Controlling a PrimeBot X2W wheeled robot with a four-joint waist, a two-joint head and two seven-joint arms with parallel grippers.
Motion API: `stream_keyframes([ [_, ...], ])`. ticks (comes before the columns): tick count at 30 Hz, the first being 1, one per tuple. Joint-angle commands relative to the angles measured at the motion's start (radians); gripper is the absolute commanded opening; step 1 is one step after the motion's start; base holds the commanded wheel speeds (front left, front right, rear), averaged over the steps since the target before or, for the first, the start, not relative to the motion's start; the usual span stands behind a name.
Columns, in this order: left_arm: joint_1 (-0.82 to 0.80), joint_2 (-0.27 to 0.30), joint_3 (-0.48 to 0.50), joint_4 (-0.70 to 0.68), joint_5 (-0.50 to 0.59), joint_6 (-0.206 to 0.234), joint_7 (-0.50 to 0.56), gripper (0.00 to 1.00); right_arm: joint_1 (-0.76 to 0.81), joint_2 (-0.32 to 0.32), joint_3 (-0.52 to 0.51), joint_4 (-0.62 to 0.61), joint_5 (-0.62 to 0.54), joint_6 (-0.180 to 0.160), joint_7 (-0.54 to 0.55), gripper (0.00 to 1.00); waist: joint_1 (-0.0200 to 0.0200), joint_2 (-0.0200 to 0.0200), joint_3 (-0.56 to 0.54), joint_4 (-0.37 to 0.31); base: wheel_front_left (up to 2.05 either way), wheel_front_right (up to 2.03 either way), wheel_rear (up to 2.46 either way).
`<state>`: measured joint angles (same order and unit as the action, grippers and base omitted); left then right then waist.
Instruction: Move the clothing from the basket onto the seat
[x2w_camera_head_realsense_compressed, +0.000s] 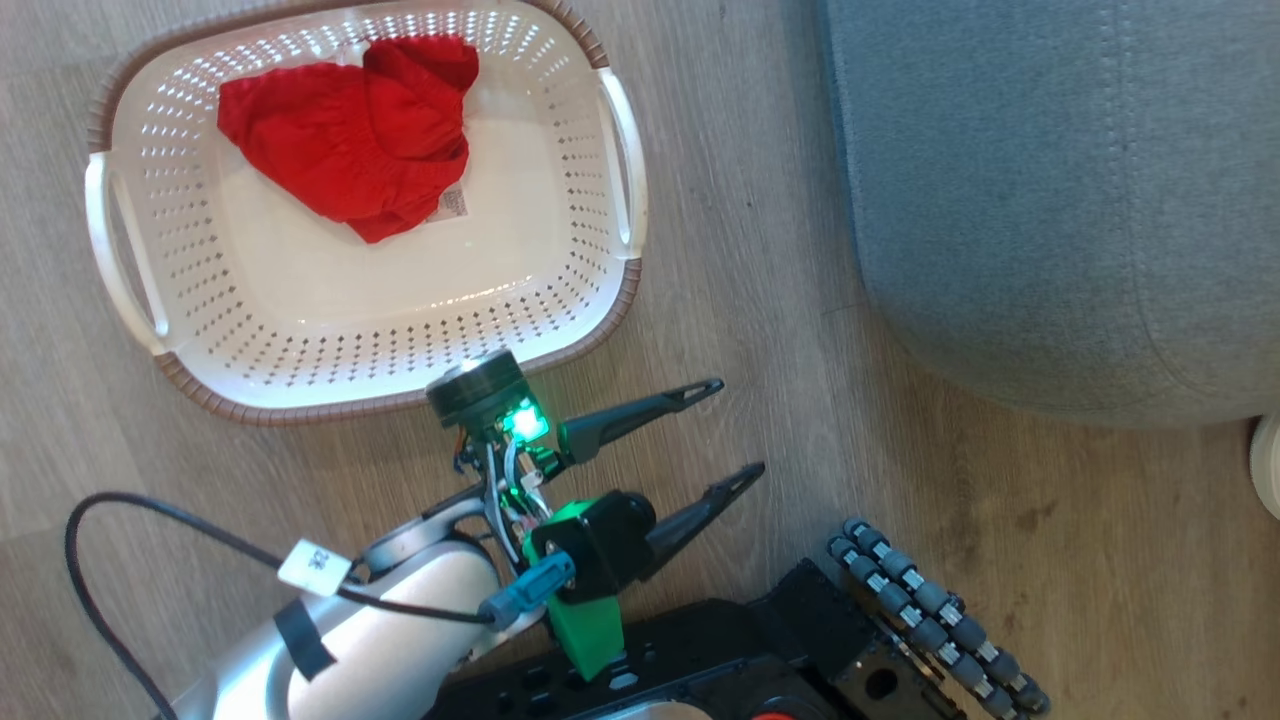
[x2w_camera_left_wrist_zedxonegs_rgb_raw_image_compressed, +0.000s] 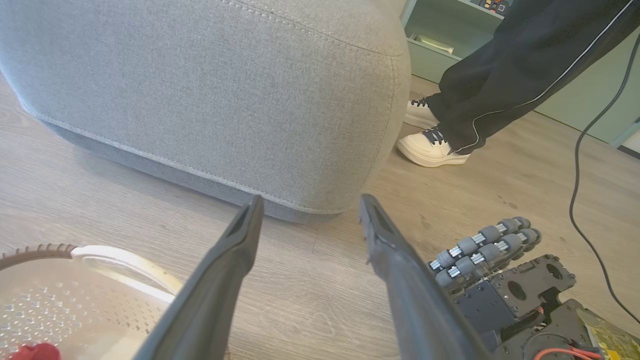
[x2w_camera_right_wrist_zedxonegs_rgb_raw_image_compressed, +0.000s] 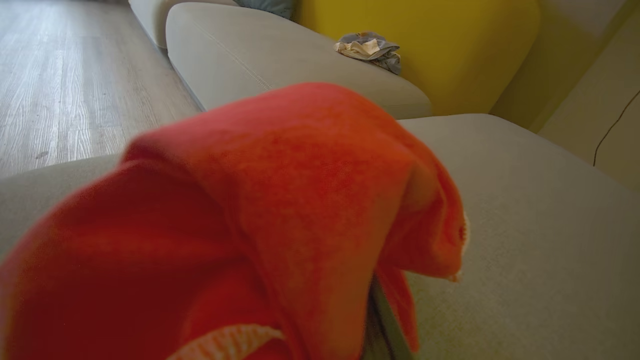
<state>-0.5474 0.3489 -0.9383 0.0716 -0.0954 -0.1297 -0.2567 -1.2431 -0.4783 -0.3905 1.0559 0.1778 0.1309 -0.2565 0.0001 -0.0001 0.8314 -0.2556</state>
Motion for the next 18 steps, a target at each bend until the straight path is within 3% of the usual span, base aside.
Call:
stream_keyframes([
  [1, 0.001, -0.005, 0.020, -0.037, 0.008, -0.001, -0.005, 1.00, -0.011, -0.041, 0.012, -0.015, -0.016, 0.000, -0.005, 0.00, -0.0001, 0.0001, 0.004, 0.002, 0.00, 0.00, 0.00],
  [11, -0.007, -0.011, 0.044, -0.036, -0.004, -0.001, -0.005, 1.00, -0.025, -0.003, 0.063, 0.103, -0.032, 0.000, -0.001, 0.00, -0.0001, 0.0001, 0.014, -0.001, 0.00, 0.00, 0.00],
  [12, -0.006, -0.013, 0.050, -0.035, -0.007, -0.001, -0.005, 1.00, -0.027, -0.002, 0.063, 0.098, -0.025, 0.000, -0.002, 0.07, -0.0001, 0.0001, 0.013, -0.002, 0.00, 0.00, 0.00],
  [13, -0.008, -0.013, 0.053, -0.035, -0.004, -0.001, -0.005, 1.00, -0.026, -0.001, 0.064, 0.095, -0.020, 0.000, -0.003, 0.43, -0.0001, 0.0001, 0.012, -0.003, 0.00, 0.00, 0.00],
  [14, -0.008, -0.014, 0.053, -0.034, -0.003, -0.001, -0.005, 1.00, -0.025, 0.002, 0.072, 0.093, -0.018, 0.000, -0.004, 1.00, -0.0001, 0.0001, 0.009, -0.003, 0.00, 0.00, 0.00],
  [18, -0.010, -0.022, 0.050, -0.026, -0.010, -0.001, -0.005, 1.00, -0.017, -0.006, 0.111, 0.092, -0.019, 0.000, -0.005, 1.00, -0.0001, 0.0001, -0.011, -0.003, 0.00, 0.00, 0.00],
])
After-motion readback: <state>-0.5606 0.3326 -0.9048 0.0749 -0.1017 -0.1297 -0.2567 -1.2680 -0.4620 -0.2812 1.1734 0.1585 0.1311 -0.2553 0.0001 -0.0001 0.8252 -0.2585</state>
